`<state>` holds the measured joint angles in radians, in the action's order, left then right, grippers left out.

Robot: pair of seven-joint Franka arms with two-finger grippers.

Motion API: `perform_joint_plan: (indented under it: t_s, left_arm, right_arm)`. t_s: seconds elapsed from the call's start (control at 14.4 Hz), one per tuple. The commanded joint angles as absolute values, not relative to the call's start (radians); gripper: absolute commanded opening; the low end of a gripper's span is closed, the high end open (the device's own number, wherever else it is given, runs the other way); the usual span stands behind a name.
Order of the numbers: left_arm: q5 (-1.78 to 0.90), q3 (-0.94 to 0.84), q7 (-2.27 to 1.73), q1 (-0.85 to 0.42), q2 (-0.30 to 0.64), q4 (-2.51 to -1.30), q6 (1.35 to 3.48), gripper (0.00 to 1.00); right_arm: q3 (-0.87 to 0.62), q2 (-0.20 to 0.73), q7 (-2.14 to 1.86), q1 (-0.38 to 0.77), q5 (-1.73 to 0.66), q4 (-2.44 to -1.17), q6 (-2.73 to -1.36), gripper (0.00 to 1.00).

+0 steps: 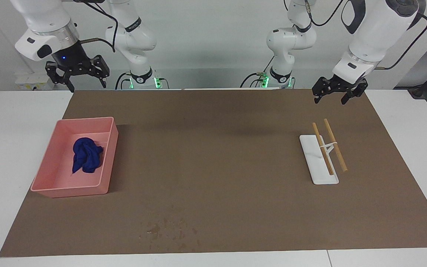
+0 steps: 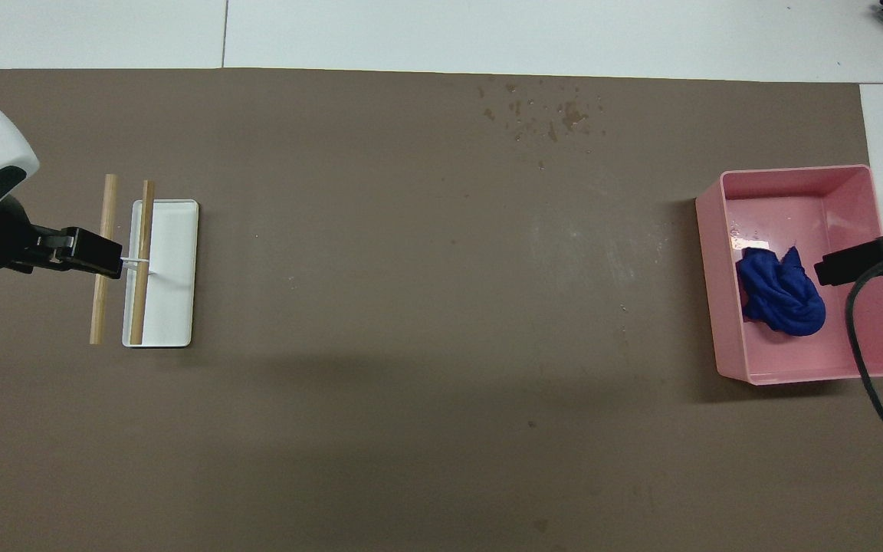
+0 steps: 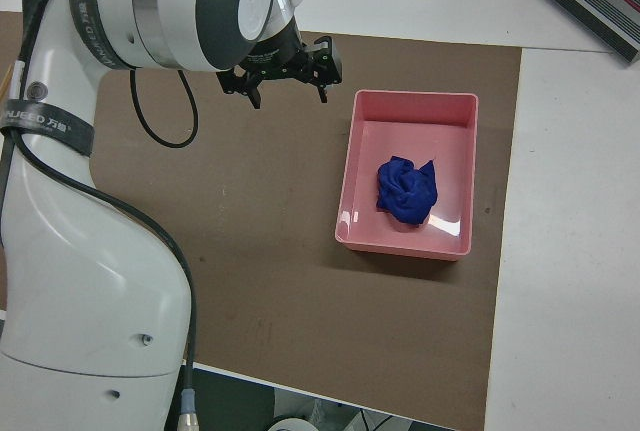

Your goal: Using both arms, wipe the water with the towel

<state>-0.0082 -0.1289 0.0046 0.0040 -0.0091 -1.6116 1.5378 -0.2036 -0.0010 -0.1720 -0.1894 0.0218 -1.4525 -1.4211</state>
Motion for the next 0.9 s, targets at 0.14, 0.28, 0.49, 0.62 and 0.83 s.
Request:
perform_joint_plan:
  t_s: [0.14, 0.28, 0.49, 0.62, 0.83]
  left_arm:
    - [0.006, -0.124, 0.002, 0.000, -0.026, -1.632, 1.551, 1.00]
    - [0.006, -0.124, 0.002, -0.002, -0.026, -1.632, 1.551, 1.00]
    - [0.006, -0.124, 0.002, -0.002, -0.026, -1.632, 1.551, 1.00]
    - [0.006, -0.124, 0.002, 0.000, -0.026, -1.632, 1.551, 1.00]
    - [0.006, -0.124, 0.002, 0.000, -0.026, -1.634, 1.551, 1.00]
  right_arm:
    - [-0.206, 0.083, -0.161, -0.202, 0.016, -1.339, -1.410, 1.00]
    - [-0.206, 0.078, -0.160, -0.204, 0.017, -1.361, -1.402, 1.00]
    - [-0.210, 0.071, -0.152, -0.199, 0.018, -1.373, -1.413, 1.00]
    - [-0.210, 0.071, -0.144, -0.201, 0.011, -1.376, -1.413, 1.00]
    - [-0.207, 0.069, -0.102, -0.199, 0.005, -1.377, -1.425, 1.00]
